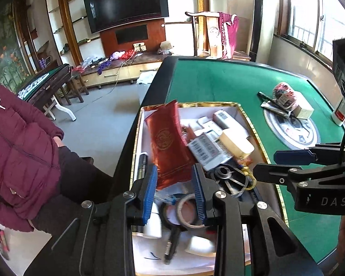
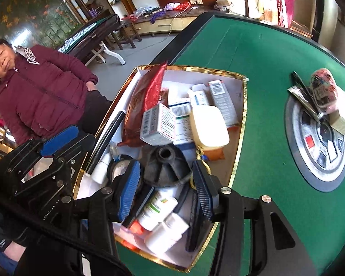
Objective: Organize objects
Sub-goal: 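Move both grippers back over the table toward the centre dial, then grasp the white printed leaflet with right while left grasps the pink cartoon pouch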
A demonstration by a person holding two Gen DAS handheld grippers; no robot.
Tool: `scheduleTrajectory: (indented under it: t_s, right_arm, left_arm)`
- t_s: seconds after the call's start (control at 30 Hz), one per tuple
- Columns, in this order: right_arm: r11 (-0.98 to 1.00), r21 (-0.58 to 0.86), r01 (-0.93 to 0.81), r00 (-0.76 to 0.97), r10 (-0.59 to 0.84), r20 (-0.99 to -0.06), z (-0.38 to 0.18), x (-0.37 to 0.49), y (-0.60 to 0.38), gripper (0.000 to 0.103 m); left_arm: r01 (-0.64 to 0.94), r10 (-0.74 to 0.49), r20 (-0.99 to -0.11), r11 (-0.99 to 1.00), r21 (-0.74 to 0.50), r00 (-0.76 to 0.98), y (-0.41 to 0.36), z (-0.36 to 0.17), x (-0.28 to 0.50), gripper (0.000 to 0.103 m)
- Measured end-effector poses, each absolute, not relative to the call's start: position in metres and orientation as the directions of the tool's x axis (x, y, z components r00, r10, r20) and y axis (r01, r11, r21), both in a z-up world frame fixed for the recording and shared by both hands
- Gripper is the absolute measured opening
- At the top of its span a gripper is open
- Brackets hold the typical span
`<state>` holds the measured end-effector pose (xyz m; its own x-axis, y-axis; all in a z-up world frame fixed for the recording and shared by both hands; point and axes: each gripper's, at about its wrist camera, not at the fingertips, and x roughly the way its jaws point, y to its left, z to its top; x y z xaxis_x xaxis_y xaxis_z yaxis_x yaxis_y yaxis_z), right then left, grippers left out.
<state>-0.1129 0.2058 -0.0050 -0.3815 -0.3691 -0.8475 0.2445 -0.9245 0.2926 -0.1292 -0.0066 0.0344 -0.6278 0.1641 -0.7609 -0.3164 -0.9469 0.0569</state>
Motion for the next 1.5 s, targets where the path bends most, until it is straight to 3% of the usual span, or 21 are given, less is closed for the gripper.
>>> scheduleTrajectory:
  t_s: [0.33,0.73,0.93,1.27,1.5]
  right_arm:
    - [-0.941,0.327,0.089,-0.451,-0.331,-0.829,0.001,-0.096,0.313,0.058]
    - [-0.947,0.194,-0.257,-0.453,-0.060,-0.890,-0.023,-0.140,0.485,0.077]
    - [-0.947,0.196,-0.253,-0.457,-0.062,-0.887,-0.033,-0.183,0.508,0.078]
    - [-0.980,0.058,-0.190,-0.383,0.020,-0.924,-0.059,-0.244,0.497,0.080]
    - [-0.967,0.098,-0.235,-0.356,-0.008,-0.934,-0.071,-0.268,0.504,0.081]
  left_arm:
    - [-0.382,0.242,-0.766,-0.924,0.004,-0.595,0.050,0.044,-0.094,0.036]
    - [-0.471,0.281,-0.810,-0.882,-0.007,-0.514,0.122,0.034,-0.052,0.036]
    - [-0.487,0.280,-0.835,-0.873,-0.016,-0.474,0.135,0.017,-0.042,0.036]
    - [-0.479,0.268,-0.849,-0.878,-0.020,-0.456,0.133,0.009,-0.043,0.036]
    - [-0.482,0.265,-0.855,-0.876,-0.020,-0.446,0.134,0.008,-0.047,0.036]
